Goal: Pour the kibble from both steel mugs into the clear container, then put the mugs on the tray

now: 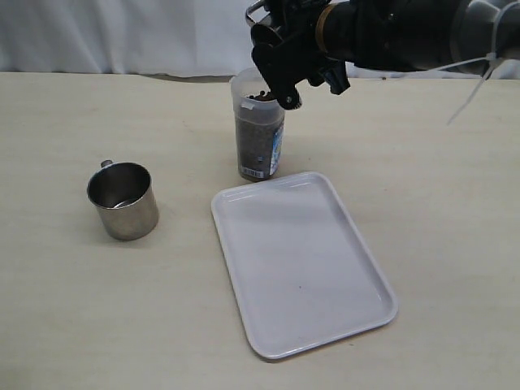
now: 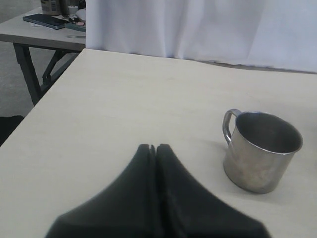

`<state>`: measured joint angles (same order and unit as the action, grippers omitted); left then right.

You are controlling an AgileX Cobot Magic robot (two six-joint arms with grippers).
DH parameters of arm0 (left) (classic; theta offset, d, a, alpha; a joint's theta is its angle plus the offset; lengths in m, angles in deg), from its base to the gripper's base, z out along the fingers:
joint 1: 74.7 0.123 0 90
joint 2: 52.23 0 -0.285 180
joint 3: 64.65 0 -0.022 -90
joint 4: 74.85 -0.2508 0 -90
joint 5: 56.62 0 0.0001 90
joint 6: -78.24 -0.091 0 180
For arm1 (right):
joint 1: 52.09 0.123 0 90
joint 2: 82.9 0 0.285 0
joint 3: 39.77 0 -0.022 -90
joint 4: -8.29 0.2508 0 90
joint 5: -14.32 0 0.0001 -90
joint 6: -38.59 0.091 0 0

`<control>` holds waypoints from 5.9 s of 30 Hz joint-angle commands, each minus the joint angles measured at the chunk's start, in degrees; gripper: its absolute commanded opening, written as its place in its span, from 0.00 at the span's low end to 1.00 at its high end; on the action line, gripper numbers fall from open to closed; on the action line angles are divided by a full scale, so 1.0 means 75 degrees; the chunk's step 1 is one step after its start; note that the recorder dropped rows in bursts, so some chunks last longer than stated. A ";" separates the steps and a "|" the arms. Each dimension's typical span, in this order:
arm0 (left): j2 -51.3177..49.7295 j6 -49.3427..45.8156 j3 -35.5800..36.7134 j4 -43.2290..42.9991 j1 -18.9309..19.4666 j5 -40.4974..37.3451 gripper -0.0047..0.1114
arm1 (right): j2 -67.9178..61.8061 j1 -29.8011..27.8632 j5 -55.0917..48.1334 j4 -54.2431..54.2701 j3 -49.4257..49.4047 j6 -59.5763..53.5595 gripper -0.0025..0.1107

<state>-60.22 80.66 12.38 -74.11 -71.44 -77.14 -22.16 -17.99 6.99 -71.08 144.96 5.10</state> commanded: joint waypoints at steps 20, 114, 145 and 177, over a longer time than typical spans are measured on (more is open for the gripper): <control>0.0027 -0.0005 0.0026 -0.0018 -0.0040 0.0070 0.04 | 0.0243 0.0009 0.0160 -0.0126 0.0080 0.0209 0.07; 0.0027 -0.0005 0.0026 -0.0004 -0.0040 0.0091 0.04 | 0.0306 0.0357 -0.0278 -0.2221 0.0080 -0.0793 0.07; 0.0027 -0.0005 0.0026 -0.0004 -0.0040 0.0091 0.04 | 0.0306 0.0540 -0.0467 -0.2744 0.0091 -0.0919 0.07; 0.0027 -0.0005 0.0026 -0.0004 -0.0040 0.0066 0.04 | 0.0309 0.0587 -0.0459 -0.2744 0.0095 -0.2245 0.07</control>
<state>-60.22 80.66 12.38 -74.11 -71.44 -77.14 -20.50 -14.02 4.05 -91.50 145.14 -10.89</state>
